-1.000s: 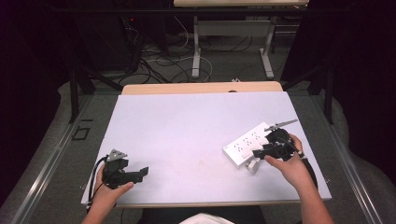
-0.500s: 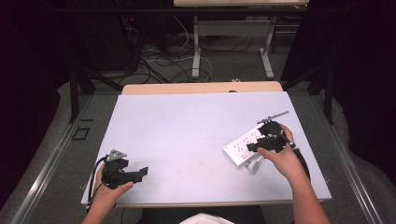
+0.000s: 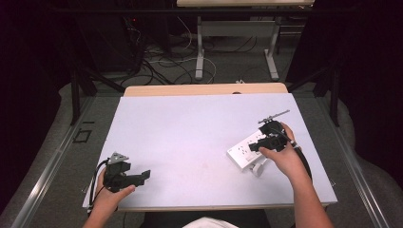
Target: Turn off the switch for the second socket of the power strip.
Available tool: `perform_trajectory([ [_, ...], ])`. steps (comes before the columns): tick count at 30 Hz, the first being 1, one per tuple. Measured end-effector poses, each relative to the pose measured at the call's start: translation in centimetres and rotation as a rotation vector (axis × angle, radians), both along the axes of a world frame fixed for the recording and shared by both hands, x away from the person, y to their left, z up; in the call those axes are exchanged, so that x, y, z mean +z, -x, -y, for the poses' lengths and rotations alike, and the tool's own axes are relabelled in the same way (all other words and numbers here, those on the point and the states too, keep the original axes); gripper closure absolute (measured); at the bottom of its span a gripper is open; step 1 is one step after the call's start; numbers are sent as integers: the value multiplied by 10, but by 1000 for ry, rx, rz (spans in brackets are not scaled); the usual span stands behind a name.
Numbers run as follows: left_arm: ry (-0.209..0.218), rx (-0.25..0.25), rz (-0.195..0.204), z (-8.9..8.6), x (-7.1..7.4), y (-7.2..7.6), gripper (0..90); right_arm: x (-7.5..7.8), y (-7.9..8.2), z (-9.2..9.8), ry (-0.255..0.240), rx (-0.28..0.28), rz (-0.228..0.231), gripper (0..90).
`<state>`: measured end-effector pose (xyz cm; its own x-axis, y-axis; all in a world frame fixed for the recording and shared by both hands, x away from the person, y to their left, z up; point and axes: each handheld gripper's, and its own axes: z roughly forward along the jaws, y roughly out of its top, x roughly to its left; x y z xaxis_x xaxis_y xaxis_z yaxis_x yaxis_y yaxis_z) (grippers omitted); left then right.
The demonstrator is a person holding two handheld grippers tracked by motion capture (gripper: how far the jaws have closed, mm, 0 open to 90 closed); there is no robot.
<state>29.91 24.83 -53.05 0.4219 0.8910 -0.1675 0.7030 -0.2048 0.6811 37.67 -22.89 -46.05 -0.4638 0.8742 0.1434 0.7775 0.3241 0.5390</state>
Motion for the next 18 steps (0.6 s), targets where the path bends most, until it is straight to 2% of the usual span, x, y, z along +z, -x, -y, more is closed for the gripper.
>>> perform_trajectory([
  [6, 1, -4, -3, 0, -1, 0, 130, -6, -2, 2, 2, -13, -6, 545],
  [7, 0, -4, -3, 0, -1, -1, 131, -7, -3, 3, 14, -6, -3, 550],
  [12, -1, -6, -5, 0, -1, -1, 135, -10, -3, 5, 4, -31, -9, 607],
  [14, 0, -6, -7, -1, -1, -1, 138, -12, -4, 6, 8, -23, -5, 635],
  [18, 4, -1, -11, -1, -2, -1, 147, -14, -4, 6, 0, -43, -30, 679],
])
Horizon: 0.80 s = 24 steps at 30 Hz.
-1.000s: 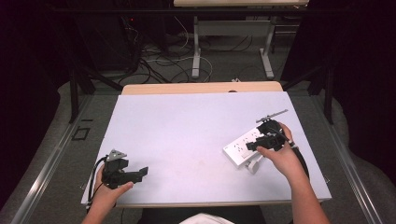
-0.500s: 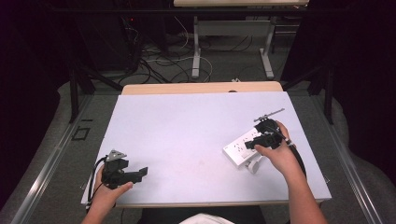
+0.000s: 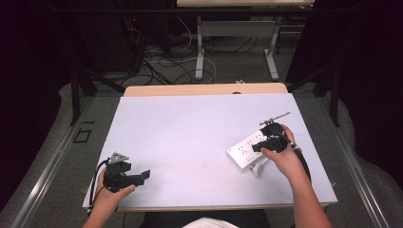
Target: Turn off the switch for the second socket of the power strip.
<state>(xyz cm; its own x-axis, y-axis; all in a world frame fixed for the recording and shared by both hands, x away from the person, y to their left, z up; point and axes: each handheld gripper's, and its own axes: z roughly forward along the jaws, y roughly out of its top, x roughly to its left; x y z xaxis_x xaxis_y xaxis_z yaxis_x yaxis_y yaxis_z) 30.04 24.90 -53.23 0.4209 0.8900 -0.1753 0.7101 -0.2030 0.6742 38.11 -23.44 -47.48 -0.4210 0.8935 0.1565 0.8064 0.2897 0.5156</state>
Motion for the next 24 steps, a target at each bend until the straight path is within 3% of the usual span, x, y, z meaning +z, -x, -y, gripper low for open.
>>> perform_trajectory([
  [8, 0, 2, -7, 0, -1, 0, 150, -6, -3, 0, 8, 11, -38, 755],
  [17, 4, 8, -13, 0, -2, 0, 152, -15, -7, -4, 52, 0, -37, 828],
  [18, 3, 7, -12, 0, -2, 0, 151, -17, -8, -2, 68, 26, -25, 834],
  [19, 3, 6, -13, -1, -2, 0, 152, -17, -8, -4, 60, 4, -36, 840],
  [22, 6, 9, -16, 0, -2, 0, 152, -21, -9, -4, 56, 3, -16, 859],
  [24, 6, 9, -18, -1, -2, 0, 154, -21, -10, -3, 85, 10, -28, 864],
])
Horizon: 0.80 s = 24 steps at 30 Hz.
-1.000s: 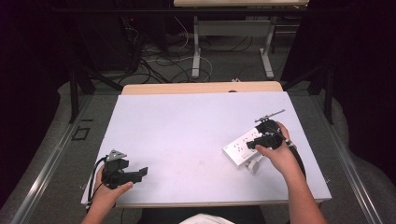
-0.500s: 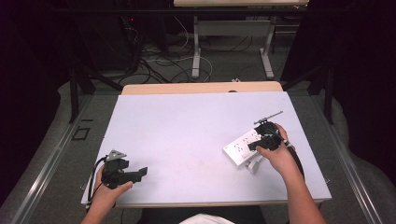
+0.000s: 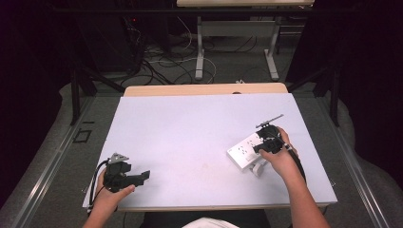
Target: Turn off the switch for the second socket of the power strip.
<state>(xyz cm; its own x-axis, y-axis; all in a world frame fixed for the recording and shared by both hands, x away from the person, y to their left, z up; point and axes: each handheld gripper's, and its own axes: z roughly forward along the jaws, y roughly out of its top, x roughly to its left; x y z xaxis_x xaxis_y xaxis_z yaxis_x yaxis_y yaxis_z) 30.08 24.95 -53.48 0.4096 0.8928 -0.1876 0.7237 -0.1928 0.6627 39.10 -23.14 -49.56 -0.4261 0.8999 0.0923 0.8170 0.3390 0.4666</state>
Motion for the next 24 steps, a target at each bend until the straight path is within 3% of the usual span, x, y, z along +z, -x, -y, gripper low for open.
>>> perform_trajectory([
  [5, -2, 1, -1, -1, 0, 0, 155, -3, -2, -1, -1, -20, -4, 874],
  [14, -3, 1, -3, -1, 0, 0, 155, -5, -4, 0, 18, -3, -1, 884],
  [16, -4, 2, -4, -1, 0, 0, 155, -7, -4, 0, 7, -2, 21, 884],
  [24, -4, 4, -7, -2, 0, 0, 156, -8, -5, -1, 18, -17, -7, 885],
])
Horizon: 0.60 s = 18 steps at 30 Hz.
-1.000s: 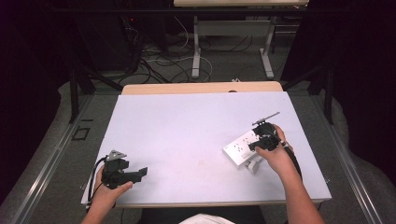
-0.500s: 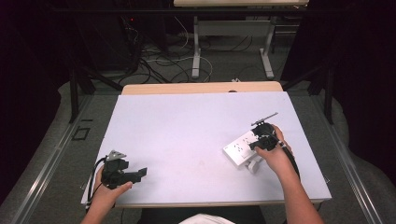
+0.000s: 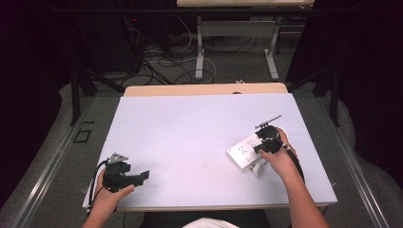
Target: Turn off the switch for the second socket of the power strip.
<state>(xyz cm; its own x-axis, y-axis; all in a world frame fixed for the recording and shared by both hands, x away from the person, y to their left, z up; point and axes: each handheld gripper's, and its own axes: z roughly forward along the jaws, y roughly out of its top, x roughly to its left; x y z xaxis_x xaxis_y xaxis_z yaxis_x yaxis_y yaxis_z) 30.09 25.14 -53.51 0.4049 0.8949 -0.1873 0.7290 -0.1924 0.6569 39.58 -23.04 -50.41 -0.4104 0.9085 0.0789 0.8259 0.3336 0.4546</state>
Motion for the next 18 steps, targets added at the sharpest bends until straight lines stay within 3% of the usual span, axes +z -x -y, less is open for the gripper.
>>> perform_trajectory([
  [2, 0, 0, 0, 0, 0, 0, 156, -3, -1, 0, -21, 8, 17, 885],
  [3, -1, -1, 1, 0, 0, 0, 156, -2, 0, 0, 9, -1, -10, 885],
  [4, 0, 0, -1, 0, 0, 0, 156, -3, 0, -1, 9, 2, -14, 887],
  [10, 0, -2, -1, 0, 0, 0, 156, -4, 0, 0, 21, 18, 17, 900],
  [13, 0, -2, -1, 0, 0, 0, 156, -3, 0, -1, 36, 9, -2, 900],
  [18, -1, -4, -1, 0, 0, 0, 156, -3, 0, -2, 32, 11, 3, 900],
])
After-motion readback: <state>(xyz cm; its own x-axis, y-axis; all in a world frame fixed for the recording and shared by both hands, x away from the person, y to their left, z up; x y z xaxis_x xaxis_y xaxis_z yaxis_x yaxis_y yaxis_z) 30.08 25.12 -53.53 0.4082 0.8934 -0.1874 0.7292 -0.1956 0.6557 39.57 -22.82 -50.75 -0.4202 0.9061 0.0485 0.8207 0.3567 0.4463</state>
